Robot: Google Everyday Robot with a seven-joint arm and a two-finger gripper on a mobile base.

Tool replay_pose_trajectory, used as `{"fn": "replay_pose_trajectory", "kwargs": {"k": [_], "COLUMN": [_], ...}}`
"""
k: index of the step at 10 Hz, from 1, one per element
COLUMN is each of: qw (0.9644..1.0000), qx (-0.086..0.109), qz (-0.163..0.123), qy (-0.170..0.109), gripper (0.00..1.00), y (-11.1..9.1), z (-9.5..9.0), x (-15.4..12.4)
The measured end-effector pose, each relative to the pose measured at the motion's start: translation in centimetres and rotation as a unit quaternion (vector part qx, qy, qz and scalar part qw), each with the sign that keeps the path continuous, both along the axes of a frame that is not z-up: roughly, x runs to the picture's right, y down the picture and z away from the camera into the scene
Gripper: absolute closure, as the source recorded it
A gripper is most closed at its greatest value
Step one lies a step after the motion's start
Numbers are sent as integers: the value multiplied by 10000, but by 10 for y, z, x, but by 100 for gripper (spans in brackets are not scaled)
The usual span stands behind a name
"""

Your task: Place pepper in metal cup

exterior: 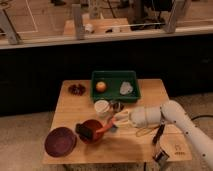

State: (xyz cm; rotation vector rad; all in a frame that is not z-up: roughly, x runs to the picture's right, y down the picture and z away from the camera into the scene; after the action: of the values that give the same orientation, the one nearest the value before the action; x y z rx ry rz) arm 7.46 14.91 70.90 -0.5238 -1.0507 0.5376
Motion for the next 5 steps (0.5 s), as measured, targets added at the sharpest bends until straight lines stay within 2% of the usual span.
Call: {"fn": "replay_pose_trajectory", "kwargs": {"k": [3,5], "qw": [9990,9977], "qx": [211,315], "qz": [308,420], "qy": [229,424], "gripper": [89,89], "y": [-26,-36], "z": [-21,-22], "x": [28,37]}}
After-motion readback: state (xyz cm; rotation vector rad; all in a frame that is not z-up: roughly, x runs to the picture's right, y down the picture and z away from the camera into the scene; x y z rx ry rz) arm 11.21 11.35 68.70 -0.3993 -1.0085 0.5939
